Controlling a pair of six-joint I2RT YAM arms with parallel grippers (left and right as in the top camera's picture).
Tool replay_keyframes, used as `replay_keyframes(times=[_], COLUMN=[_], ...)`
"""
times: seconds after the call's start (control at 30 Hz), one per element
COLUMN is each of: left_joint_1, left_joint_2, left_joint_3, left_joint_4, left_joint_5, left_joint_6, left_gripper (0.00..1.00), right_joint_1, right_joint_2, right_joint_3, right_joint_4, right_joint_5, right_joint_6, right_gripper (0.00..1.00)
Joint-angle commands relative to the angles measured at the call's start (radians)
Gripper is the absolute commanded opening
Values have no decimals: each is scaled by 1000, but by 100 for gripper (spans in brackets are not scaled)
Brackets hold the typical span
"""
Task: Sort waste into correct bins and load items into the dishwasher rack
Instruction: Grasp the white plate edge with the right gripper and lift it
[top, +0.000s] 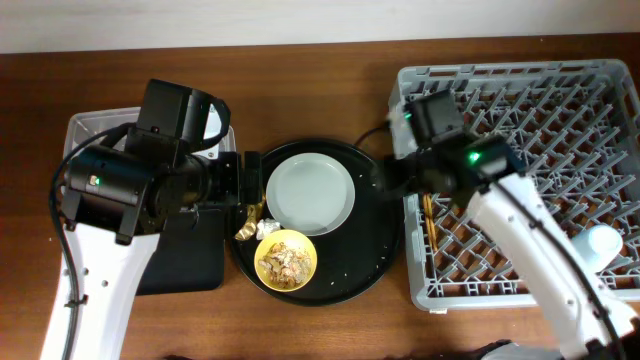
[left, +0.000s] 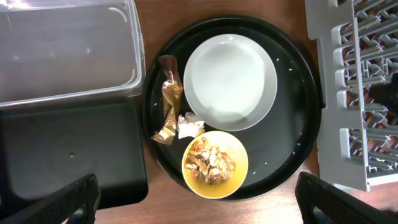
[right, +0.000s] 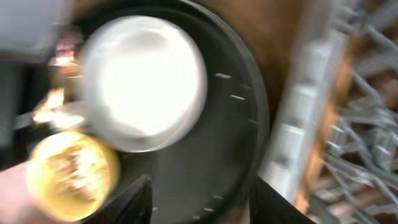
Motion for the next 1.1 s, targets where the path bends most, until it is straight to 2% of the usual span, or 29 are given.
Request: replay_keyframes(times=[0.0,0.1,0.27,0.37,0.47,0.5,0.57,0.63,0.83,0.93,1.07], left_joint_1=[-1,-1,-1,-1,-1,-1,-1,-1,-1,-1,-1], left_joint_2=[-13,-13,-13,-13,-13,-13,-13,-13,-13,-13,-13], left_joint_3=[9,9,9,9,9,9,9,9,9,9,9], left_joint_4=[2,2,2,2,2,2,2,2,2,2,2], left_joint_5=[-11,-11,-11,-11,-11,-11,-11,-11,-11,-11,-11], left_joint_6=[-10,-9,-10,-10,-10,-10,-10,-10,-10,-10,-10], left_gripper=[100,100,100,100,100,100,100,100,100,100,100], right_joint_1=[124,171,104,74,81,82,79,63,-5,-5,-38], right_joint_2=[48,194,454,510,531,531,531,530,386,172,-117], right_joint_3=[0,-24,-24,-24,-28,-32,-34,-33,-3,25,30], right_joint_4=[16,93,225,240,253,256,259,257,179,139,103], right_joint_5=[57,120,89,5,-20,-20,-17,-11,-17,23,239], right_joint_6=[188,256,304,264,244,244,245,249,225,196,199], right_gripper=[48,49,48,37,20,18,4,4,4,4,4])
